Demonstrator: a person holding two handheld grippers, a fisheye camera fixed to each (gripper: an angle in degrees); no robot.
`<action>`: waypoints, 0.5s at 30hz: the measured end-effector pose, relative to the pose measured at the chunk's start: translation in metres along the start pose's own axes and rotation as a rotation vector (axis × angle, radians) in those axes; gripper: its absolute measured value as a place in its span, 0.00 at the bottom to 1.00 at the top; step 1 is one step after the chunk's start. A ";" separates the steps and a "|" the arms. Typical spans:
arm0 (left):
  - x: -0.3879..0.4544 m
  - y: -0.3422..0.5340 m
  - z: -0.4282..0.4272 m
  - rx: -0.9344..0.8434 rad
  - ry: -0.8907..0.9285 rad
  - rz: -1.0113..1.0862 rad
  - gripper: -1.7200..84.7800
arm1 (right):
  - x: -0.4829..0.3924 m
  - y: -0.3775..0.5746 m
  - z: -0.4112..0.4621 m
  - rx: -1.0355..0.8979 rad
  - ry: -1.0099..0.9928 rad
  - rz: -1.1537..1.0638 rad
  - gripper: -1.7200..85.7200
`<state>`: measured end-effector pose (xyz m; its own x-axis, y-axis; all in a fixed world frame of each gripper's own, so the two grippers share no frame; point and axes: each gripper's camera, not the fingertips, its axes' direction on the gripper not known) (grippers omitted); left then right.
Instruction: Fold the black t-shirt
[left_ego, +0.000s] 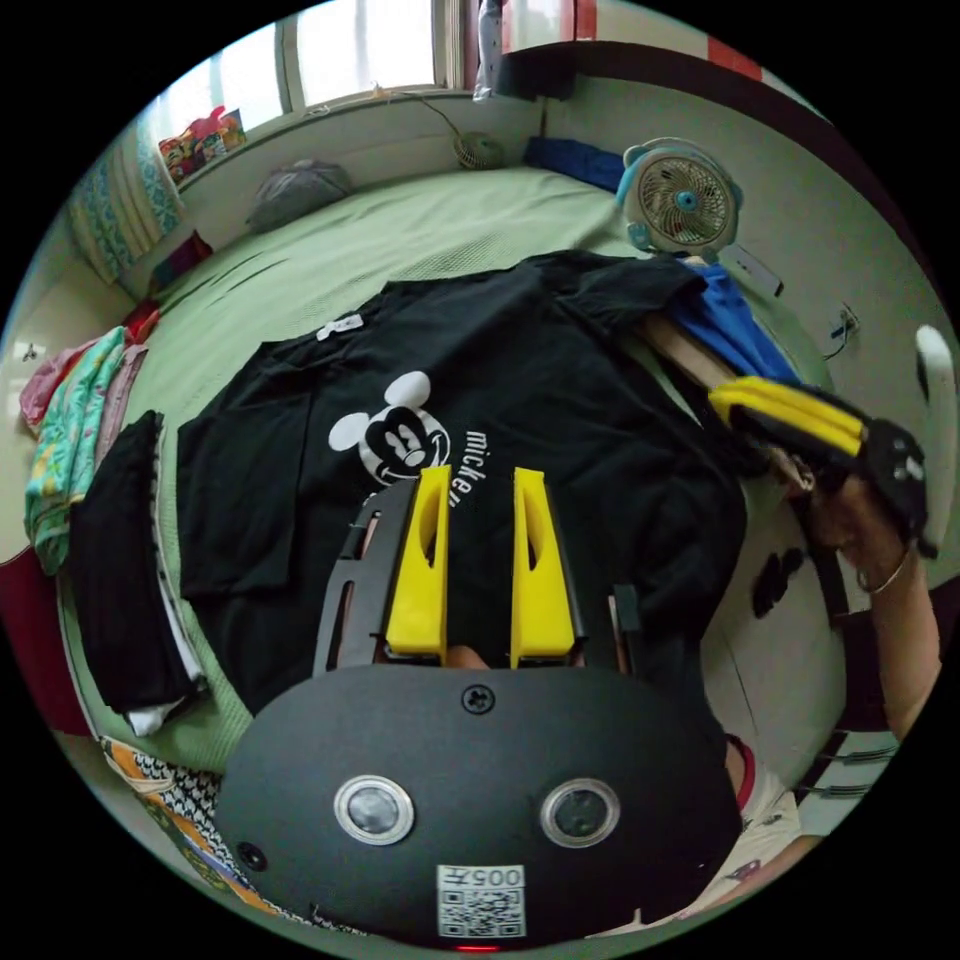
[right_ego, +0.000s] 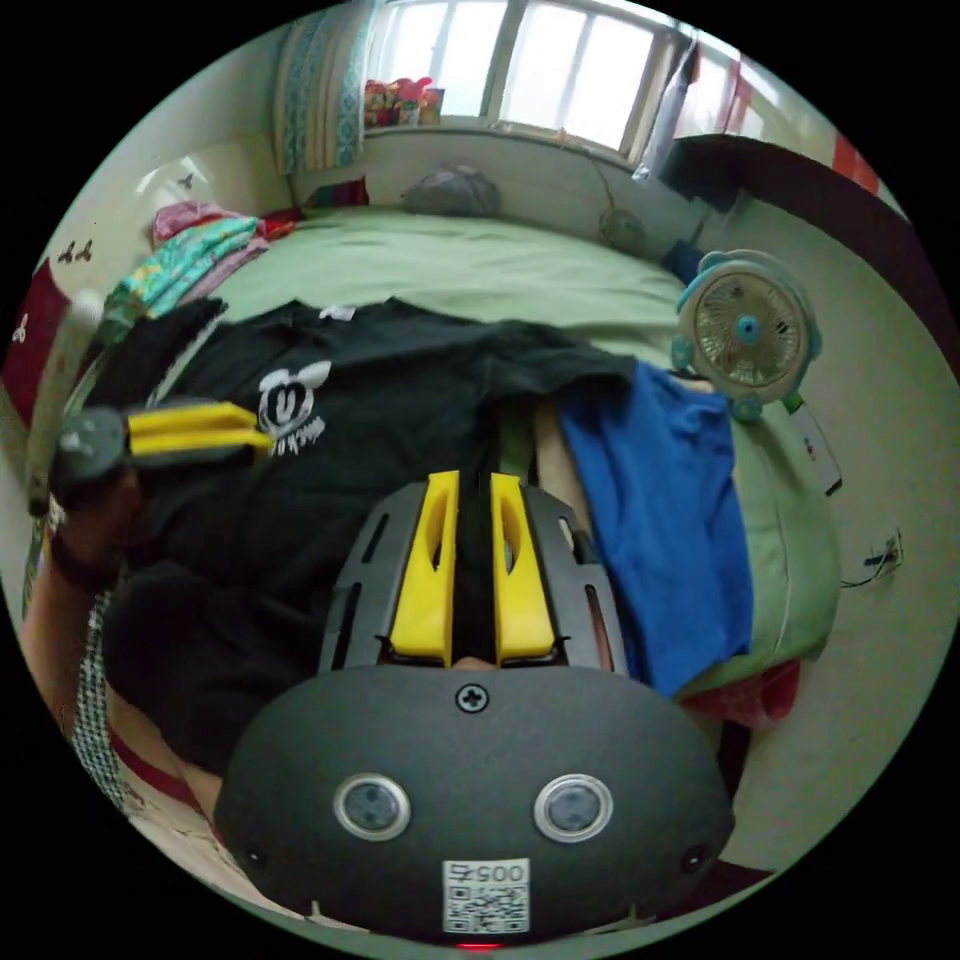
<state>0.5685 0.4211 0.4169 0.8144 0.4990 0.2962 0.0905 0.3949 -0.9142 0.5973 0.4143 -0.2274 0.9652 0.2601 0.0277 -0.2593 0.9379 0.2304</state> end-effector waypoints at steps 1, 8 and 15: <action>0.001 -0.003 0.007 -0.014 0.018 -0.003 0.15 | 0.018 -0.020 -0.005 0.005 -0.017 0.055 0.05; 0.000 -0.019 0.035 -0.072 0.029 0.004 0.14 | 0.107 -0.127 0.021 -0.047 0.078 0.272 0.07; -0.001 -0.036 0.042 -0.054 0.019 0.023 0.15 | 0.138 -0.197 0.079 -0.268 0.040 0.311 0.09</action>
<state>0.5406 0.4391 0.4613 0.8272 0.4928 0.2701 0.1019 0.3410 -0.9345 0.7840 0.2472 -0.1926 0.8387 0.5443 0.0173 -0.5432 0.8384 -0.0450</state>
